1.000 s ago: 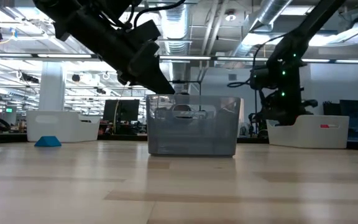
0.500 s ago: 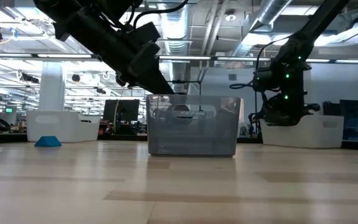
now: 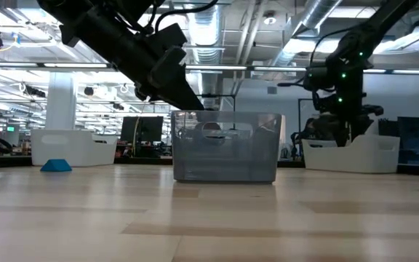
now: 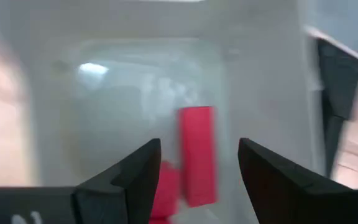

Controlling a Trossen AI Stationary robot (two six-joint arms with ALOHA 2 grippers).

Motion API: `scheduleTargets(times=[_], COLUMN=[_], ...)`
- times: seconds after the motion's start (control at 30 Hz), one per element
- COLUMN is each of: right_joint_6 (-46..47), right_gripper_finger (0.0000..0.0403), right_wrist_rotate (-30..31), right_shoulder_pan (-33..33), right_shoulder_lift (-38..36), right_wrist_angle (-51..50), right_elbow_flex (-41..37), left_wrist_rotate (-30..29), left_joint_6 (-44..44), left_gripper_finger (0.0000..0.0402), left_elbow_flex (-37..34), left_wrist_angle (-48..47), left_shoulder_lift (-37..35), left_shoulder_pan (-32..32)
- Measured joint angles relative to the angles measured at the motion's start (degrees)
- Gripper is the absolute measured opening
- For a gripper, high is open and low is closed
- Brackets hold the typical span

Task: Sort & place blocks by color
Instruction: Put the top left blue block into the black bin

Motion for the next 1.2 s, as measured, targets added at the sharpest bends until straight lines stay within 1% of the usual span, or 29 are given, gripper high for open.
scheduleTargets(times=[0.13,0.27,0.4,0.53,0.67,0.8,0.9,1.0,1.13,1.2], right_joint_6=[2.0,2.4,2.1,3.0,5.3,7.1,8.2,11.6,13.1,13.0], right_gripper_finger=[0.0222,0.0194,0.0161,0.0135,0.012,0.0118,0.0118,0.0118,0.0118,0.0117], right_wrist_rotate=[0.5,0.4,1.9,2.2,2.7,3.4,3.9,7.0,14.7,18.0], right_shoulder_pan=[-1.1,0.6,4.1,10.0,18.5,28.4,37.3,47.8,62.3,68.2], right_shoulder_lift=[0.1,-0.4,-3.7,-10.2,-17.4,-23.0,-25.7,-26.6,-26.5,-25.6], right_wrist_angle=[1.5,0.4,-0.8,-1.8,-2.3,-2.3,-1.4,0.1,10.2,18.8], right_elbow_flex=[0.0,0.0,0.0,0.0,0.0,0.0,0.0,0.0,-3.9,-7.1], left_wrist_rotate=[0.0,-0.3,-2.6,-7.8,-14.7,-21.3,-24.2,-25.4,-25.5,-25.2], left_joint_6=[-0.1,-1.0,-1.2,-1.5,-4.6,-9.5,-10.6,-11.6,-14.6,-16.5], left_gripper_finger=[0.0228,0.0228,0.0228,0.0228,0.0228,0.0228,0.0228,0.0228,0.0228,0.0228], left_elbow_flex=[0.0,0.0,0.0,0.1,0.1,0.1,0.1,0.1,0.1,0.1], left_wrist_angle=[0.1,0.0,0.0,-2.3,-7.9,-13.3,-15.4,-17.3,-21.0,-23.0], left_shoulder_lift=[0.0,0.0,-1.1,-5.2,-9.5,-11.6,-12.2,-12.9,-14.7,-15.5], left_shoulder_pan=[-0.1,-0.5,-1.9,-4.6,-9.0,-13.7,-16.0,-16.9,-17.5,-17.7])
